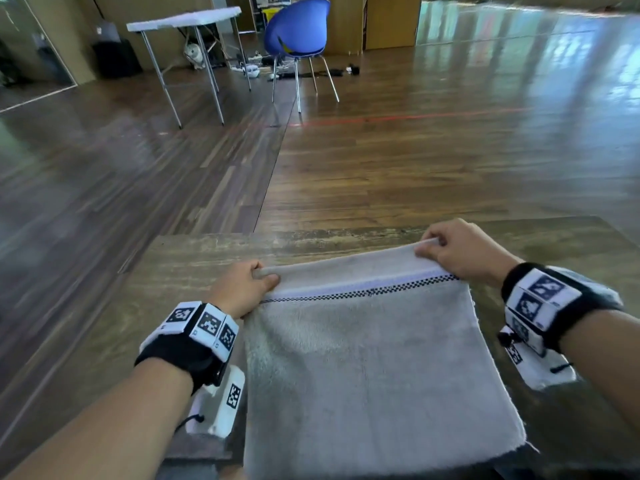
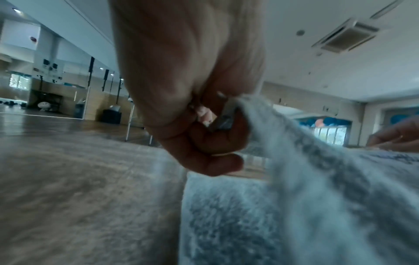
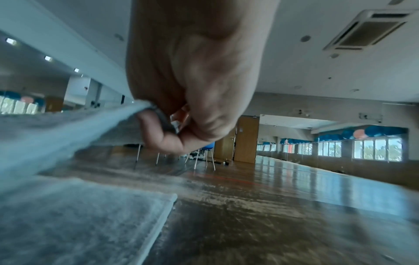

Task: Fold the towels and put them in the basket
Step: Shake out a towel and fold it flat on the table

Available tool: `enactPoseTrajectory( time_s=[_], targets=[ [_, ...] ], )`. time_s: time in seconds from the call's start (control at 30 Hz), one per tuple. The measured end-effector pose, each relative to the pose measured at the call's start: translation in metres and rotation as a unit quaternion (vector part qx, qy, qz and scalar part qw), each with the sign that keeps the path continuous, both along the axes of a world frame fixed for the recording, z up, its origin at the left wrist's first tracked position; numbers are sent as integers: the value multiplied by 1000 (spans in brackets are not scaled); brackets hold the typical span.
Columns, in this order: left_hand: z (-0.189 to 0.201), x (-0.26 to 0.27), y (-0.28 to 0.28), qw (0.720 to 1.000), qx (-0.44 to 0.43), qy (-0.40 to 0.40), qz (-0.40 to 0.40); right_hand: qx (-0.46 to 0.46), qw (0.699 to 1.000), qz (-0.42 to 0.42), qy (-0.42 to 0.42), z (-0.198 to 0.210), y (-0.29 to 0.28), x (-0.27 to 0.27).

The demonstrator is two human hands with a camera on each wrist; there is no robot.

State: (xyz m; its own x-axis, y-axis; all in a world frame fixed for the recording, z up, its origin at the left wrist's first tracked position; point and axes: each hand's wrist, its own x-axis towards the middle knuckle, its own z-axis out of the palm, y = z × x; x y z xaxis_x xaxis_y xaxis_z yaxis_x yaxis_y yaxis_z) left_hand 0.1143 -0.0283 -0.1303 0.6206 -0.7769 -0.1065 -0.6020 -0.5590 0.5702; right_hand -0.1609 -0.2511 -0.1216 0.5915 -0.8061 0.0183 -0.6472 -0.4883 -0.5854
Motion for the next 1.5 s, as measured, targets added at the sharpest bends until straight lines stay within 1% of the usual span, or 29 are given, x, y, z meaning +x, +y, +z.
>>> enactPoseTrajectory(
  time_s=[0.13, 0.2, 0.27, 0.33, 0.47, 0.6, 0.7, 0.8, 0.87, 0.93, 1.0, 1.07, 1.2, 1.3, 1.4, 1.5],
  targets=[
    [-20, 12, -20, 994, 48, -94, 27, -21, 997, 14, 72, -24, -18, 32],
    [-26, 13, -27, 988, 61, -144, 18, -16, 994, 24, 106, -37, -21, 38],
    [-29, 15, -30, 985, 60, -161, 6, -30, 992, 31, 117, -45, -22, 42],
    [-29, 17, -33, 987, 65, -143, -19, -35, 992, 33, 116, -47, -22, 40],
    [-26, 21, -34, 990, 70, -94, -73, -7, 989, 63, 130, -42, -20, 35],
    [-21, 20, -33, 992, 64, -67, -87, 1, 990, 84, 109, -35, -17, 34],
    [-15, 18, -31, 994, 65, -28, -86, 24, 990, 100, 98, -31, -15, 30],
    [-7, 17, -29, 991, 86, -11, -98, 43, 988, 108, 98, -28, -15, 25],
    [-2, 15, -28, 990, 96, 5, -102, 39, 990, 97, 94, -26, -17, 20],
    [4, 14, -27, 985, 123, 20, -116, 35, 991, 98, 85, -23, -17, 14],
    [8, 10, -24, 978, 153, 33, -136, 33, 991, 109, 67, -19, -17, 8],
    [9, 5, -21, 974, 164, 45, -151, 31, 991, 122, 40, -13, -14, 2],
    [4, -10, -13, 972, 165, 50, -158, 14, 992, 122, 9, -3, -8, -8],
    [5, -17, -8, 975, 159, 18, -152, -12, 993, 117, -14, 4, -2, -15],
    [17, -16, 0, 980, 129, -9, -149, -1, 994, 109, -17, 13, 8, -21],
    [38, -9, 9, 986, 84, -20, -144, -6, 994, 106, -23, 26, 17, -30]
  ],
)
